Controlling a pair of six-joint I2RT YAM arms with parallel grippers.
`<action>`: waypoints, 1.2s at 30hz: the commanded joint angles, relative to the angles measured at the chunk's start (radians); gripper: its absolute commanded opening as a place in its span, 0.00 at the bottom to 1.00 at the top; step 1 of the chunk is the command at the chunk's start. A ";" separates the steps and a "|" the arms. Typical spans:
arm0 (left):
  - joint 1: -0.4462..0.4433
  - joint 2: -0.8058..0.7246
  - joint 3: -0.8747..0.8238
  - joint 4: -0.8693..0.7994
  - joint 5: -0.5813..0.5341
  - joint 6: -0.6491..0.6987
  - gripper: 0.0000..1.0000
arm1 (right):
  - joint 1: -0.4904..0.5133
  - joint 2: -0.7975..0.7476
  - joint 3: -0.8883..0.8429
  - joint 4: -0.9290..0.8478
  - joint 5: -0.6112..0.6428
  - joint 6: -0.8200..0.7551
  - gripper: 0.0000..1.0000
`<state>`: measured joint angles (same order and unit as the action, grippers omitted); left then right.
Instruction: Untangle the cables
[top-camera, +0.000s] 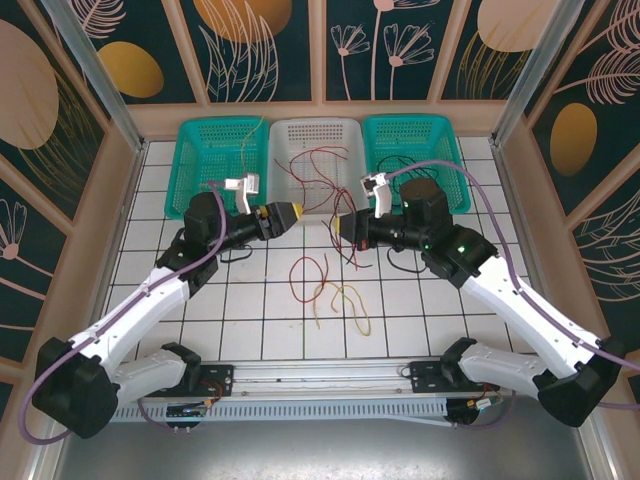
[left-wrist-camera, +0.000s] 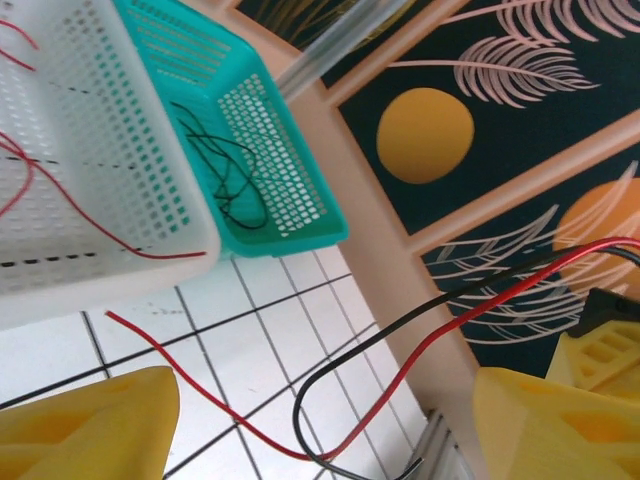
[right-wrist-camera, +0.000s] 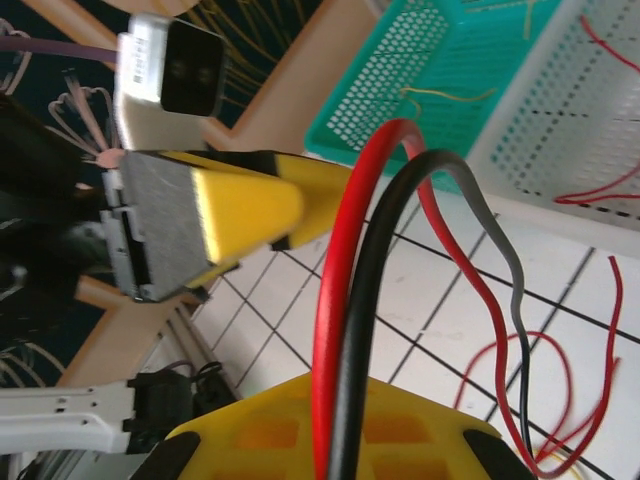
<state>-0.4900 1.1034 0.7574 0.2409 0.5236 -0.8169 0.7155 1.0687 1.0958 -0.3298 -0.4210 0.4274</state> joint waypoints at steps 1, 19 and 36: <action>-0.011 0.020 -0.041 0.151 0.079 -0.049 0.75 | 0.009 0.001 0.051 0.043 -0.084 0.000 0.10; -0.077 0.109 -0.110 0.355 0.127 -0.109 0.73 | 0.012 -0.002 0.013 0.130 -0.150 0.058 0.14; -0.078 -0.061 -0.204 0.561 0.120 -0.327 0.77 | 0.025 0.007 -0.018 0.168 -0.145 0.070 0.00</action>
<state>-0.5632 1.0805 0.5591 0.7395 0.6483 -1.1206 0.7296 1.0706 1.0855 -0.2119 -0.5484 0.4850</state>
